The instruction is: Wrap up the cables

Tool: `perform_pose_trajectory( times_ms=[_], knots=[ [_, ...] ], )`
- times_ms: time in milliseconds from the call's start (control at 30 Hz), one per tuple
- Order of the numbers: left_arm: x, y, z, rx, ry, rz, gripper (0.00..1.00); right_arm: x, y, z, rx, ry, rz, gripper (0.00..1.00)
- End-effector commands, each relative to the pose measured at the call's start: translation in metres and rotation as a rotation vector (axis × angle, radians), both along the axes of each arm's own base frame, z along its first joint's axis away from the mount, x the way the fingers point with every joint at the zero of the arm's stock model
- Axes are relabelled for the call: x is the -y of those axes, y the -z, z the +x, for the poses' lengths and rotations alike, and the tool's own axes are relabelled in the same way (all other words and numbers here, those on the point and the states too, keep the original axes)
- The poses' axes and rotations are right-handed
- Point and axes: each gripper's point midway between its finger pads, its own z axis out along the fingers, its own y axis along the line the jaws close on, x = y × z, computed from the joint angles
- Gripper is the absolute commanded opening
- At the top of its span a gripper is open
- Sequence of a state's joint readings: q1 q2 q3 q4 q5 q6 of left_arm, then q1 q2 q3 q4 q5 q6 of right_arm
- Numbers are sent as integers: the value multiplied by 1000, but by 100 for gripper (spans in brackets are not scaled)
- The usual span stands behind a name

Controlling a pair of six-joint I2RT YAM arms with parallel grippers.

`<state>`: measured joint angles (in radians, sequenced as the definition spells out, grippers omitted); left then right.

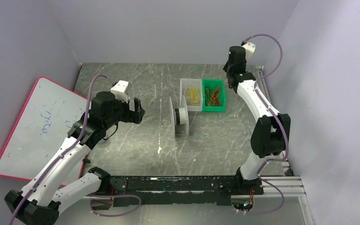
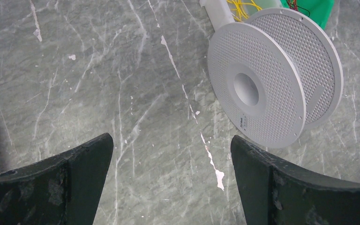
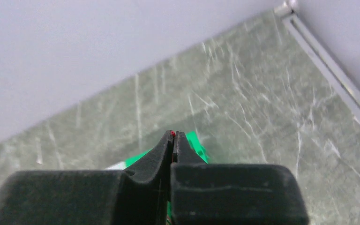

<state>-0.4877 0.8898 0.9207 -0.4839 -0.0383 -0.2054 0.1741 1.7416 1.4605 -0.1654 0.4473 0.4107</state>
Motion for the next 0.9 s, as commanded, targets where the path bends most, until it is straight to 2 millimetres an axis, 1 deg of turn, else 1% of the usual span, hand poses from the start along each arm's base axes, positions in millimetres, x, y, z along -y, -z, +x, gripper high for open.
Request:
perform_pose_trajectory(
  times_ms=[0,200,367,600,867],
  knots=[
    [-2,-3,3,22,-8,-3,99,-5,-88,-1,186,-34,15,0],
    [-2,-4,2,21,-9,-5,99,-19,-182,-14,360,-75,26,0],
    [-2,-5,0,23,-6,-11,99,-28,-250,-25,478,-95,21,0],
    [-2,-5,-1,24,-5,-15,99,-36,-327,-54,643,-95,17,0],
    [0,-4,-2,16,7,-21,99,-30,-420,-102,895,-94,64,0]
  ],
)
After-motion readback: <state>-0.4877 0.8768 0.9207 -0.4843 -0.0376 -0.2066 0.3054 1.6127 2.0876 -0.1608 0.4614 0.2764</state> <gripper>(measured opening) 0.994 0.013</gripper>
